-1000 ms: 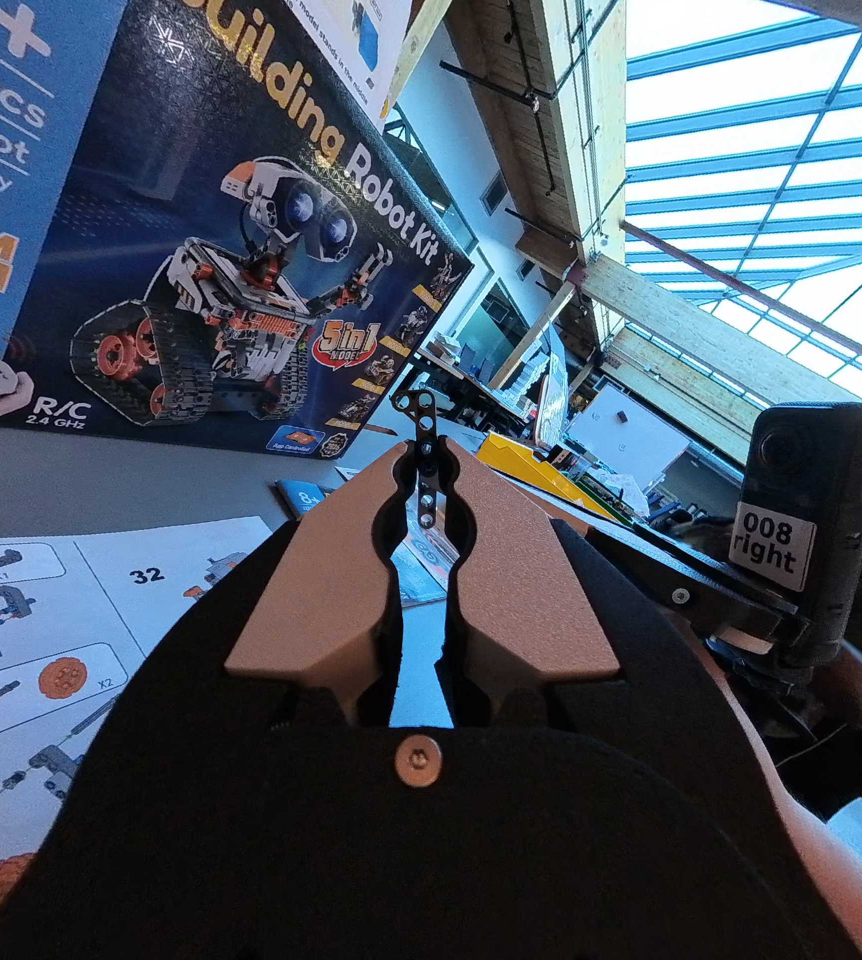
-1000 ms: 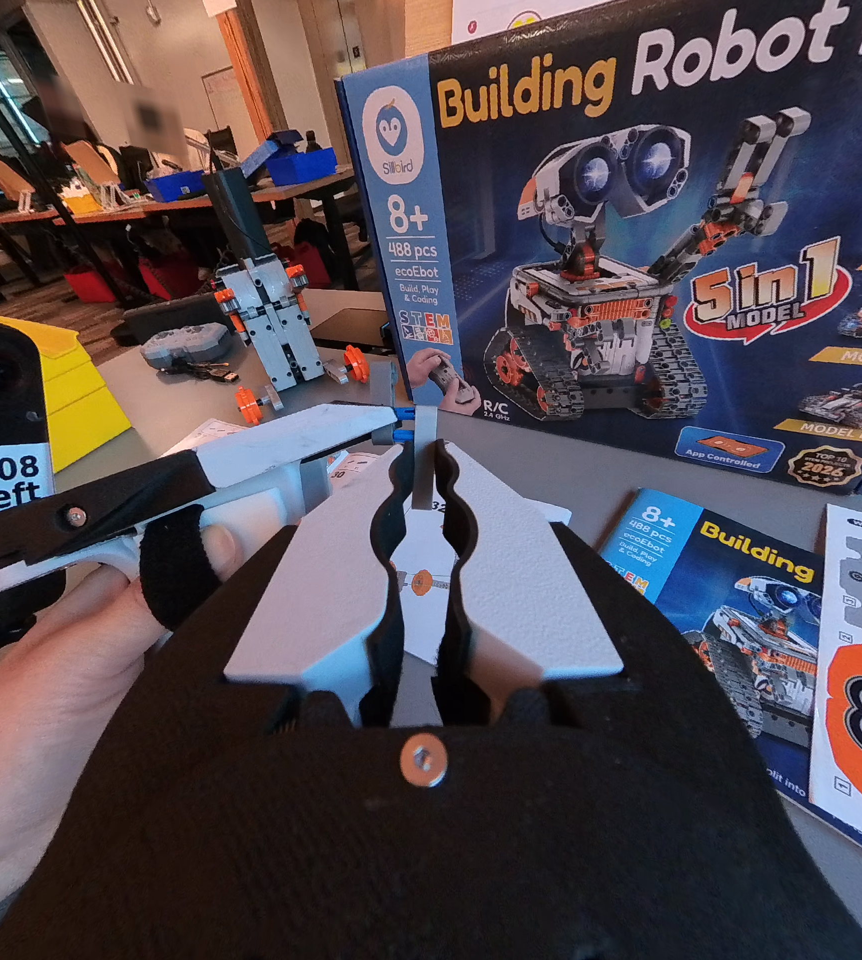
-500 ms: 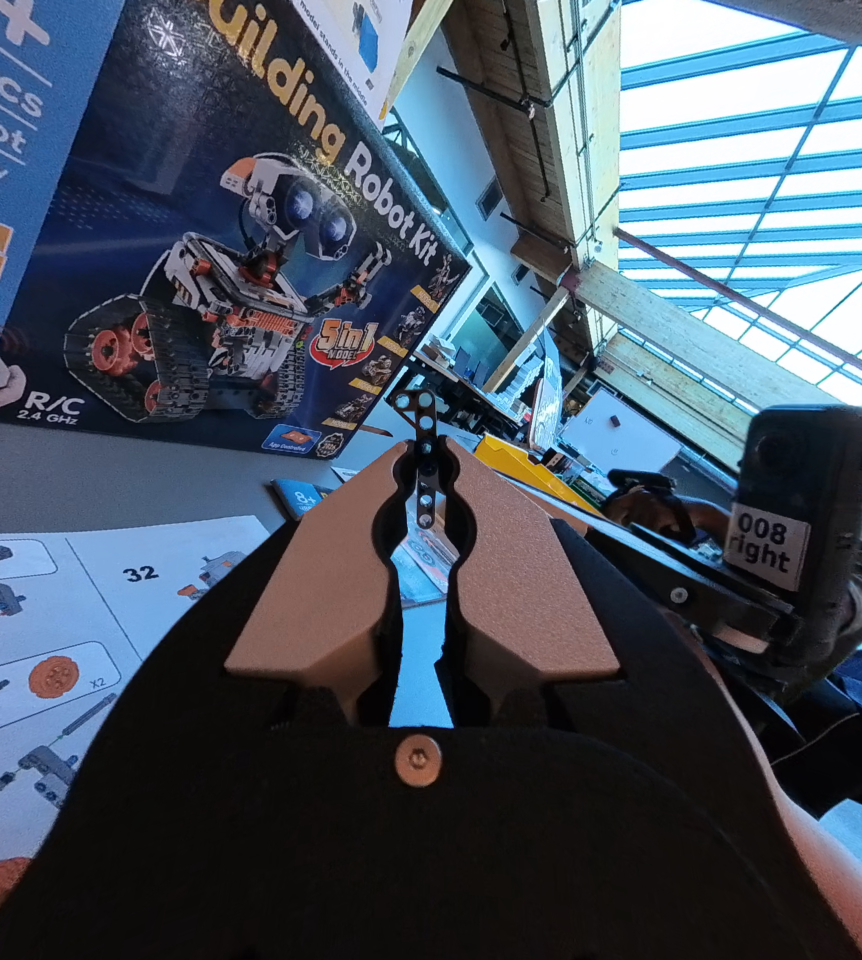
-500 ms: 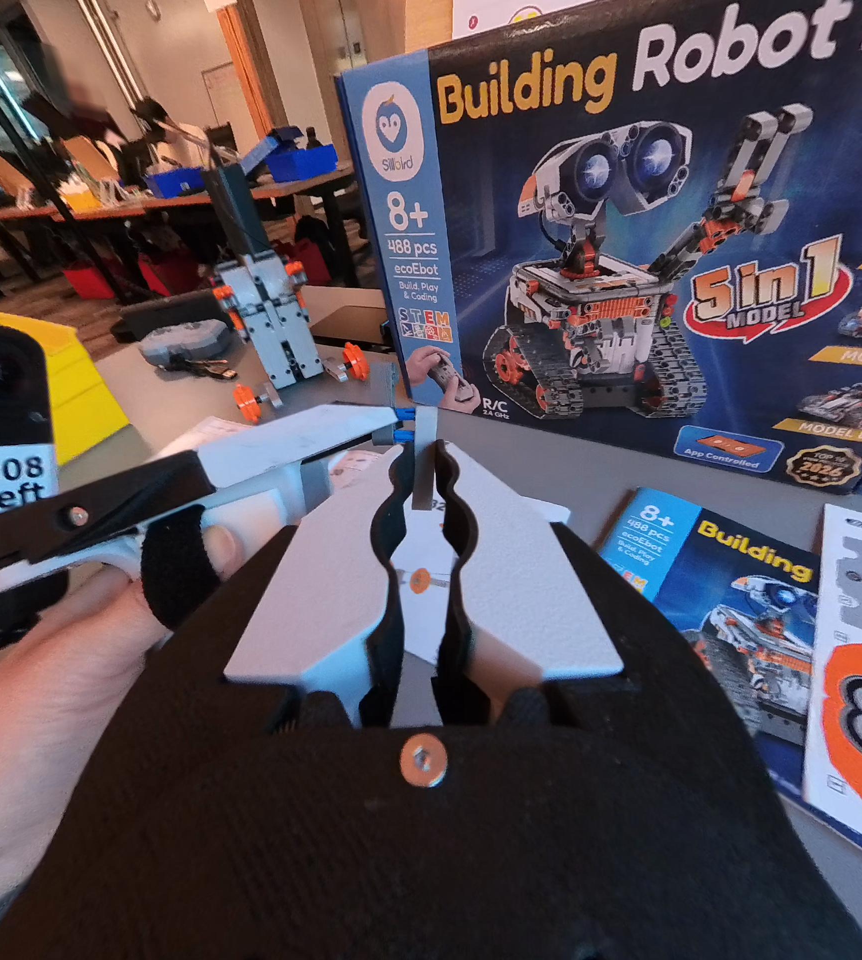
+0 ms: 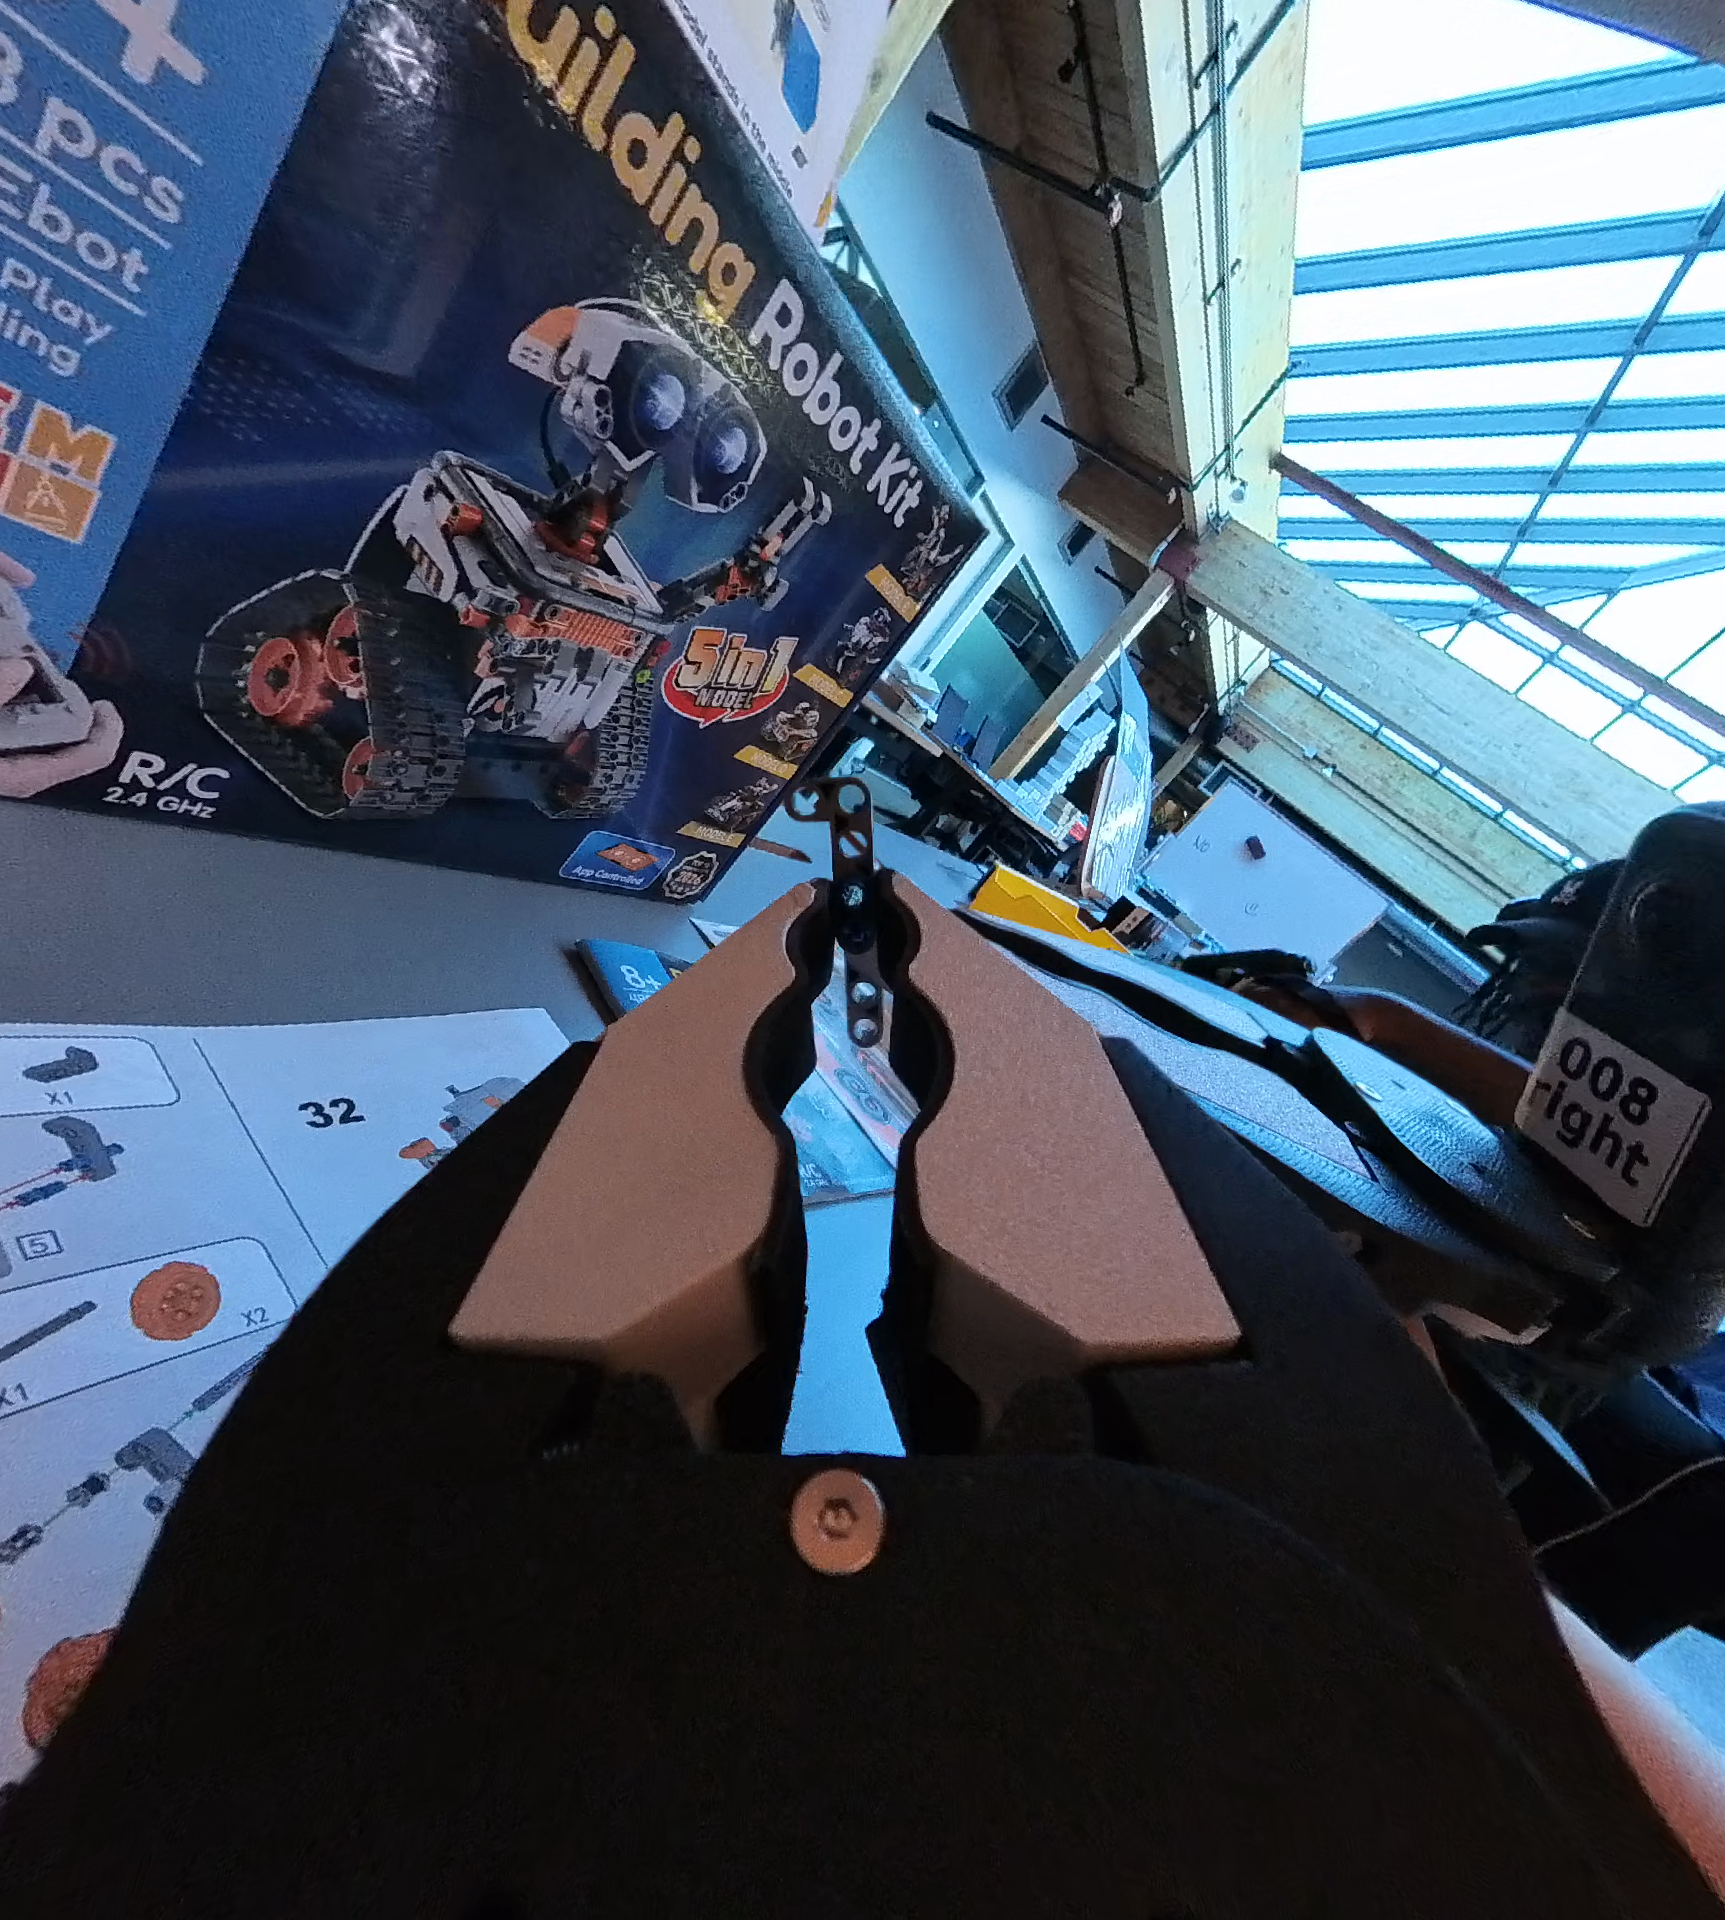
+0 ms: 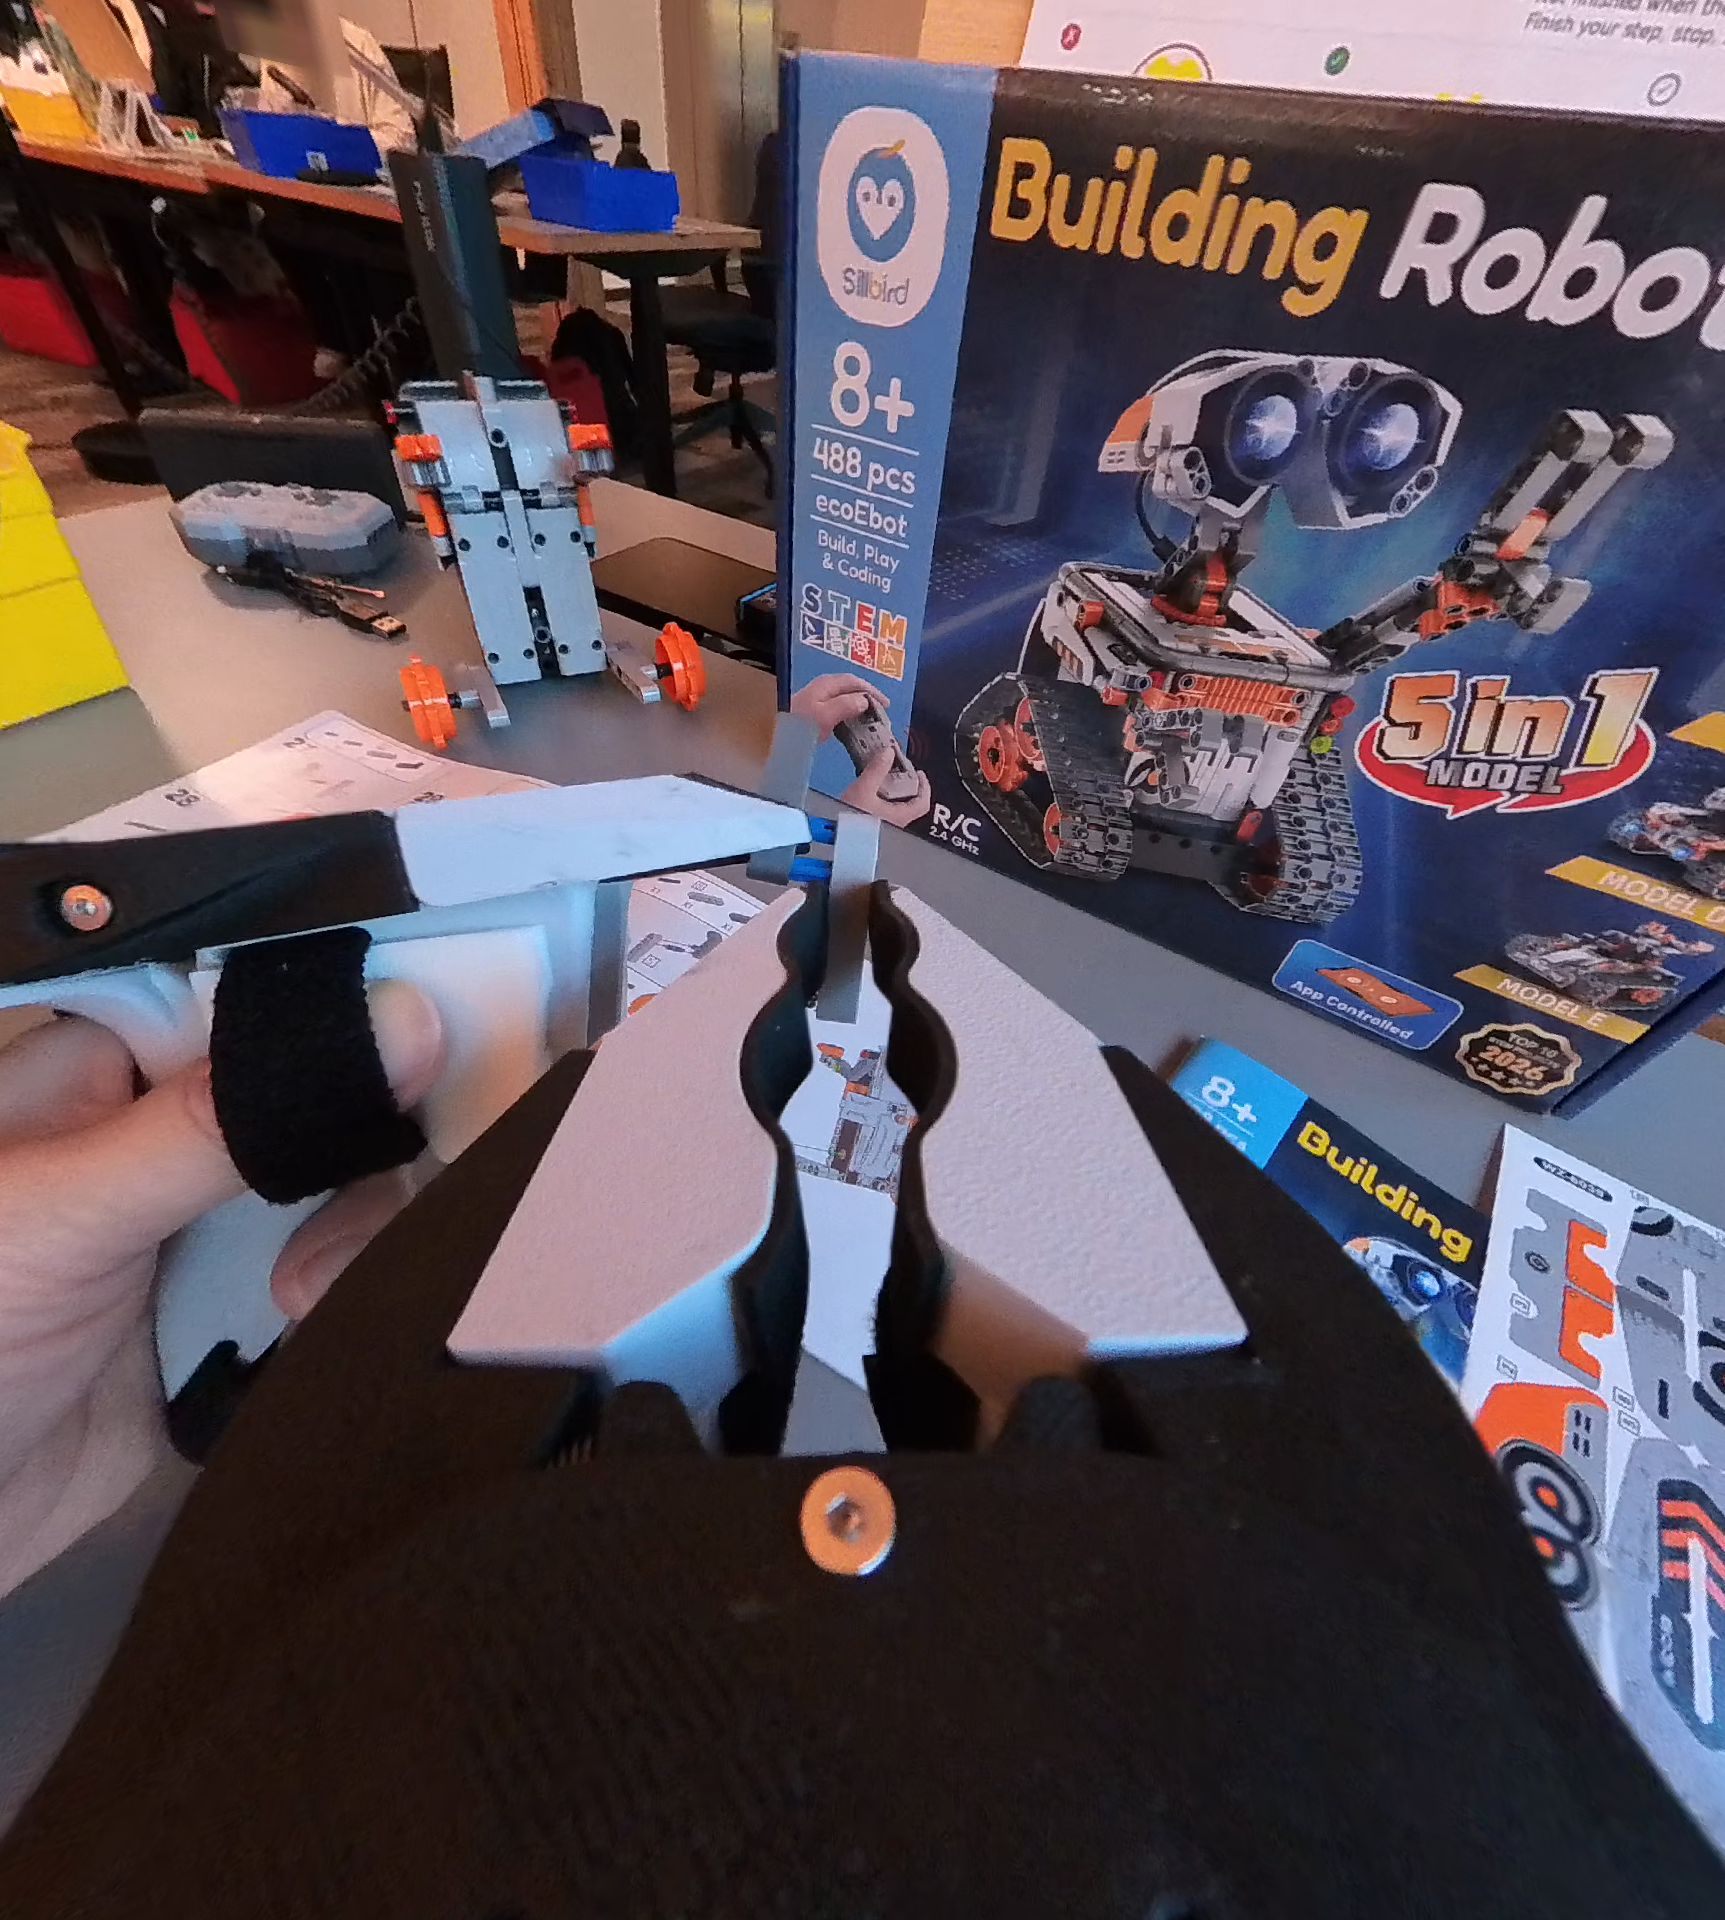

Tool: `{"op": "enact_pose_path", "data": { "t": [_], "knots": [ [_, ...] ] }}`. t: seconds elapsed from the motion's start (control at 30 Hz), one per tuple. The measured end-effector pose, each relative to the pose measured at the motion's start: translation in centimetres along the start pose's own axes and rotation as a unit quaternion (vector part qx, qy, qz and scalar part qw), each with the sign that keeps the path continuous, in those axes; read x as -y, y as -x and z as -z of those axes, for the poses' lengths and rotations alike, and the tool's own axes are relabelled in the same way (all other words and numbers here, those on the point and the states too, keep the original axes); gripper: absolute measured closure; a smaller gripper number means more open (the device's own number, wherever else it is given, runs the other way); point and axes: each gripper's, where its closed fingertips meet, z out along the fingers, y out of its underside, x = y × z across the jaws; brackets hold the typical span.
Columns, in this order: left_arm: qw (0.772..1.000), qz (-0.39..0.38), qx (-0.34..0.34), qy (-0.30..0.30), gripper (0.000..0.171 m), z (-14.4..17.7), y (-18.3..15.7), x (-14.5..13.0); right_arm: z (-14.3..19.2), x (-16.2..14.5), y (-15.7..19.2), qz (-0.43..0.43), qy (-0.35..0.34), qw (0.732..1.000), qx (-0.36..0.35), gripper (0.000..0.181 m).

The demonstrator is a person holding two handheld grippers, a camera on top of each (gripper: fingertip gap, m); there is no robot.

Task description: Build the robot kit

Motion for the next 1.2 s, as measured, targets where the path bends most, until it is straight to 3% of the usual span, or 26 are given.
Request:
{"op": "enact_pose_path", "data": {
  "t": [0.3,0.4,0.57,0.77,1.03,1.2],
  "knots": [
    [0.997,0.069,-0.015,-0.022,0.167,0.3,0.4,0.4,-0.3,0.2,0.3,0.060,-0.004,0.998,-0.009,0.175],
    [0.994,0.100,-0.030,-0.036,0.167,0.4,0.4,0.7,-0.4,0.3,0.5,0.041,-0.008,0.999,-0.010,0.175],
    [0.996,0.070,-0.034,-0.041,0.167,0.3,-0.2,1.0,0.0,0.7,0.4,0.020,-0.009,1.000,-0.019,0.175],
    [0.994,0.090,-0.042,-0.045,0.167,0.4,-0.2,0.9,0.0,0.7,0.4,0.070,-0.014,0.997,-0.035,0.175],
    [0.999,0.017,-0.023,-0.040,0.167,0.2,-0.8,0.9,0.5,0.9,0.3,-0.034,-0.024,0.999,-0.006,0.175],
    [0.999,0.000,-0.014,-0.039,0.167,0.2,-0.8,0.8,0.3,0.6,0.4,-0.150,-0.032,0.988,0.035,0.175]
  ]
}}
